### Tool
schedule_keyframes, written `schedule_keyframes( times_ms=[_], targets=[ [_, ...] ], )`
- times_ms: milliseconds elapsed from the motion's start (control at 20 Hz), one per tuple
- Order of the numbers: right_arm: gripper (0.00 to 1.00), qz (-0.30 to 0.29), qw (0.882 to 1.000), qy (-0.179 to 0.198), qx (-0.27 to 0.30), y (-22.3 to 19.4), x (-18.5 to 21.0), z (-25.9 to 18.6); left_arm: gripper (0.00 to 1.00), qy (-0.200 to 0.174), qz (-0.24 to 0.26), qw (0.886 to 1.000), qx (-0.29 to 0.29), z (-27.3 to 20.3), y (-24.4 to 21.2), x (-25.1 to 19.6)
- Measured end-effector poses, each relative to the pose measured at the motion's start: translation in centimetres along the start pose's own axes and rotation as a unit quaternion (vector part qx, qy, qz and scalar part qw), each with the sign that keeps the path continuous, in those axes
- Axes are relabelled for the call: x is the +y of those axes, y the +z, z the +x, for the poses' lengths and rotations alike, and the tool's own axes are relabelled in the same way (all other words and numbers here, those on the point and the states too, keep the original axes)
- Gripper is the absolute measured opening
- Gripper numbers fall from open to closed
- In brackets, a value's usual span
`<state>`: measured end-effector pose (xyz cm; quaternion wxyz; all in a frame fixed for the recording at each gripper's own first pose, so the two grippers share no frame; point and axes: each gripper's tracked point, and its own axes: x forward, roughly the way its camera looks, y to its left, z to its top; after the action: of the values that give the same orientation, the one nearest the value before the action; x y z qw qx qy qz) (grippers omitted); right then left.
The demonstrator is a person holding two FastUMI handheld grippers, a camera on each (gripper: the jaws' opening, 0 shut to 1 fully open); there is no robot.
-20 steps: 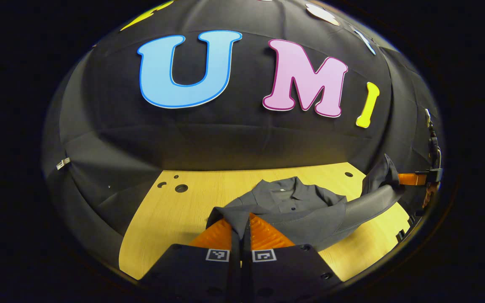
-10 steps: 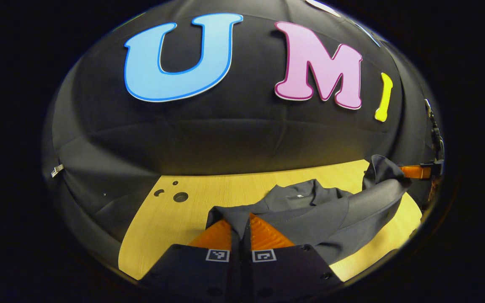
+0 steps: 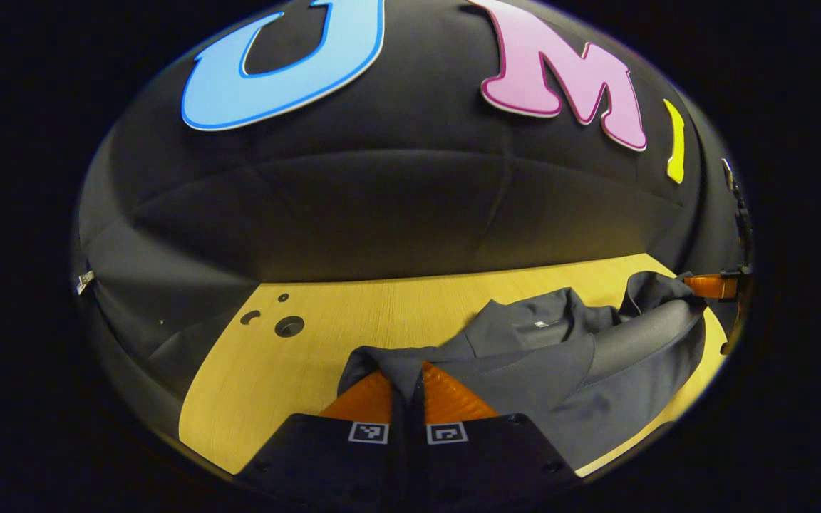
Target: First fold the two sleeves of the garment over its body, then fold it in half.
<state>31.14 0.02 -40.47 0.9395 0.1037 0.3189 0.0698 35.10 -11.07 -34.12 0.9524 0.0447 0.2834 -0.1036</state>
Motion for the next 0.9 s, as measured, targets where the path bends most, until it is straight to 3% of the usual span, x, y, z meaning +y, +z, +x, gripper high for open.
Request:
schedule_keyframes(
  times_ms=[350, 700, 750, 900],
  targets=[
    [0.05, -0.004, 0.999, -0.006, 0.035, -4.2, -0.9, 5.0, 0.05, 0.006, -0.010, 0.999, 0.040, 3.9, -3.7, 0.3],
    [0.05, -0.030, 0.998, -0.014, 0.060, -6.9, -1.4, 7.2, 0.05, 0.006, 0.001, 0.998, 0.063, 6.2, -6.0, 0.0],
    [0.00, -0.036, 0.997, -0.016, 0.060, -6.9, -1.4, 7.2, 0.06, 0.005, -0.001, 0.998, 0.067, 6.3, -6.3, -0.1],
    [0.10, -0.034, 0.997, -0.022, 0.070, -7.1, -1.4, 6.9, 0.12, 0.000, -0.004, 0.997, 0.073, 6.0, -6.3, -0.3]
  ],
)
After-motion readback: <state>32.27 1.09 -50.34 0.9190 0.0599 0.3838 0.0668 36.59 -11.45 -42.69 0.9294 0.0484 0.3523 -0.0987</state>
